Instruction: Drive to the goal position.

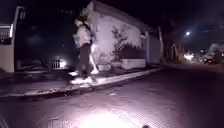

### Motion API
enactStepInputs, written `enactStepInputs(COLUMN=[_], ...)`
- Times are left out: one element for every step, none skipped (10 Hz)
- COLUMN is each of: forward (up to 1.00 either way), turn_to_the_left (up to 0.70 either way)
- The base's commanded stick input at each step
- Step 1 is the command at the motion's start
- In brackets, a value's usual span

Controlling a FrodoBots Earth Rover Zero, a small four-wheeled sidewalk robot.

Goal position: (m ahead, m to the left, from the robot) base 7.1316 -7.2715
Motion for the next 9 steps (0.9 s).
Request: enactStepInputs(forward=[0.7, 0.7, 0.7, 0.7, 0.7, 0.7, 0.7, 0.7, 0.7], turn_to_the_left=[-0.35, -0.35, -0.35, -0.35, -0.35, -0.35, -0.35, -0.35, -0.35])
